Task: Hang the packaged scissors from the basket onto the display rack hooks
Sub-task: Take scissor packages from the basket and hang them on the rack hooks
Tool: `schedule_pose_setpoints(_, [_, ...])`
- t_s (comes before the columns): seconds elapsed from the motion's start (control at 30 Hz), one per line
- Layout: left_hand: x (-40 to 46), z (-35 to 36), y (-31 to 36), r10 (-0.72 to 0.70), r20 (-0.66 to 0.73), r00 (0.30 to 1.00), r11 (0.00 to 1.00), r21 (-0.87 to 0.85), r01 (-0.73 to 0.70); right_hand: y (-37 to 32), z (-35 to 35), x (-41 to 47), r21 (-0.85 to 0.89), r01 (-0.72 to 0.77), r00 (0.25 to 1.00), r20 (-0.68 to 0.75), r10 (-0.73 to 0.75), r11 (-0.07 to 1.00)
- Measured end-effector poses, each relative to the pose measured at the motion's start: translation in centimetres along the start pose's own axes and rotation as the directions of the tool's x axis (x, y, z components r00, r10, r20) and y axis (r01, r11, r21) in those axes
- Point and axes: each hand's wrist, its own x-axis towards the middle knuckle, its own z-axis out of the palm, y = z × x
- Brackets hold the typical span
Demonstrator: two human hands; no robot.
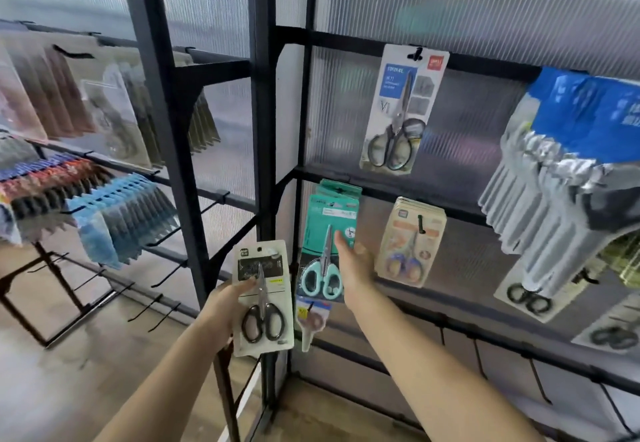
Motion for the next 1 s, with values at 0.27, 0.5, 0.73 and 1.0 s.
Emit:
schedule_pose_setpoints(0.27, [1.3, 0.2, -0.1, -0.035, 0.06, 0.998, 0.998, -0.05, 0.038, 0.9, 1.4, 0.9, -0.049, 0.027, 0.997, -0.069, -0.03, 0.998])
schedule_pose_setpoints(0.5, [2.3, -0.6, 0.2, -0.049, 0.092, 0.995, 0.999, -0.011, 0.051, 0.7, 2.2, 0.4, -0.064, 0.012, 0.998, -0.062, -0.016, 0.998])
schedule_pose_setpoints(0.73, [2.8, -0.3, 0.2, -0.024, 0.135, 0.991, 1.0, -0.007, 0.025, 0.9, 2.2, 0.9, -0.066, 0.031, 0.998, -0.053, -0.035, 0.997])
schedule_pose_setpoints(1.0, [3.3, 0.2, 0.0, -0.002, 0.202, 0.979, 0.999, -0.043, 0.011, 1.3, 2.2, 1.0, -0.028, 0.027, 0.998, -0.06, -0.029, 0.999])
